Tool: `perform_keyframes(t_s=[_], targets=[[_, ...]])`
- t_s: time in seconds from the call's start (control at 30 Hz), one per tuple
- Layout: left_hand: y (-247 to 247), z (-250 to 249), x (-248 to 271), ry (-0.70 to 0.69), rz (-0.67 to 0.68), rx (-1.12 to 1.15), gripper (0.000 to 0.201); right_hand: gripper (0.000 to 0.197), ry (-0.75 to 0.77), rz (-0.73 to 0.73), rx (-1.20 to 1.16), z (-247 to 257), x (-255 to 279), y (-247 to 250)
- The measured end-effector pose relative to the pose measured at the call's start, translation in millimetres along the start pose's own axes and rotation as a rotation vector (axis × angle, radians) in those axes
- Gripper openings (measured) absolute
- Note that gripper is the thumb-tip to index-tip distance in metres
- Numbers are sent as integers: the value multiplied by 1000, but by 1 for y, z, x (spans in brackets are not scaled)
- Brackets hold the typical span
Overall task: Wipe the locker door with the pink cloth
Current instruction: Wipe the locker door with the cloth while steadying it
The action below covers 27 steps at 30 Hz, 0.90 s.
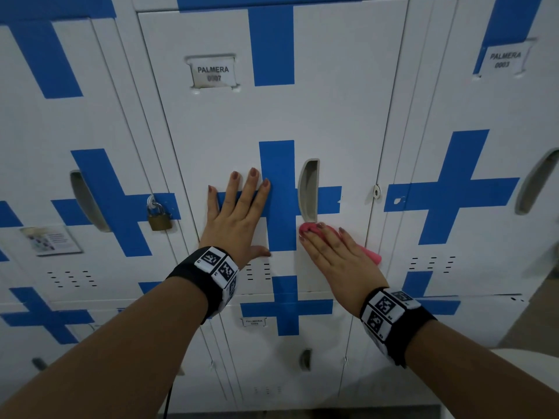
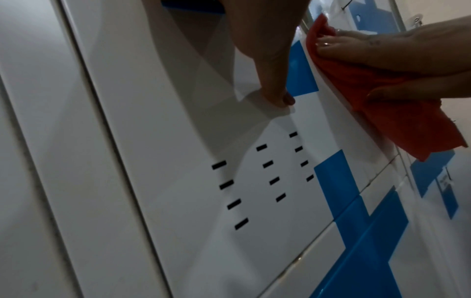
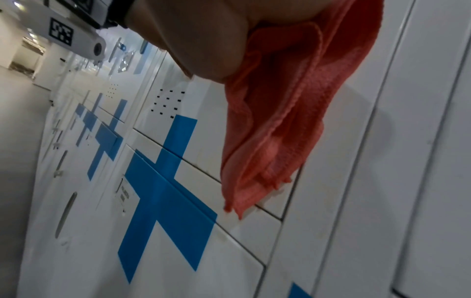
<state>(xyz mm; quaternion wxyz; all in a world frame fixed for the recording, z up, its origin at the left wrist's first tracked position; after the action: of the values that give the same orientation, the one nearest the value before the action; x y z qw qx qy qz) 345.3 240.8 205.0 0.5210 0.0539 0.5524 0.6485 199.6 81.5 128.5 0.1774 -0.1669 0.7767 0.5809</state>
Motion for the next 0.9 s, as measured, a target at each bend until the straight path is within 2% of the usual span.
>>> perform_keyframes(t_s=[0.1,0.27,0.33,0.4,0.43,0.53,0.57,0.6,0.67,0.73,0.9], targets=[[1,0,0,2,-3,-8,143,76,-2,-36,-22,9,-7,8],[1,0,0,2,4,-1,142,64,153,-218,-201,2,-22,38],[1,0,0,2,7,10,142,61,60,-306,-345,-4,-25,58],[2,0,0,-1,11,13,141,41,-98,-427,-492,-11,-29,80],[2,0,0,-2,13,11,141,37,-154,-504,-539,-16,-33,90],[2,0,0,-2,11,6,141,40,-216,-735,-575,-29,-48,115],[2,0,0,-3,10,6,141,43,-248,-738,-551,-30,-54,120],[2,0,0,-4,7,8,141,49,-270,-673,-520,-28,-60,122],[2,0,0,-5,-2,11,141,61,-264,-470,-402,-18,-71,117],[1,1,0,-4,-7,10,142,67,-232,-339,-282,-12,-77,102],[1,1,0,-5,-6,3,142,76,-209,-269,-146,-13,-77,81]])
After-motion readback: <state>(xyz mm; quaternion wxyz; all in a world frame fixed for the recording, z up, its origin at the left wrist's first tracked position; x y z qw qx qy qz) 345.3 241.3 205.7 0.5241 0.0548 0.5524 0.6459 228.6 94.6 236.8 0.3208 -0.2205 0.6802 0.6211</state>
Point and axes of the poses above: each hand's wrist, its own x-axis away from the middle knuckle, its own y-axis out of the back of the hand, z = x × y, the point moved 2 cm from there along -x, towards the middle knuckle, and after that the axes turned 9 degrees about -x, right-handed, at the moved point
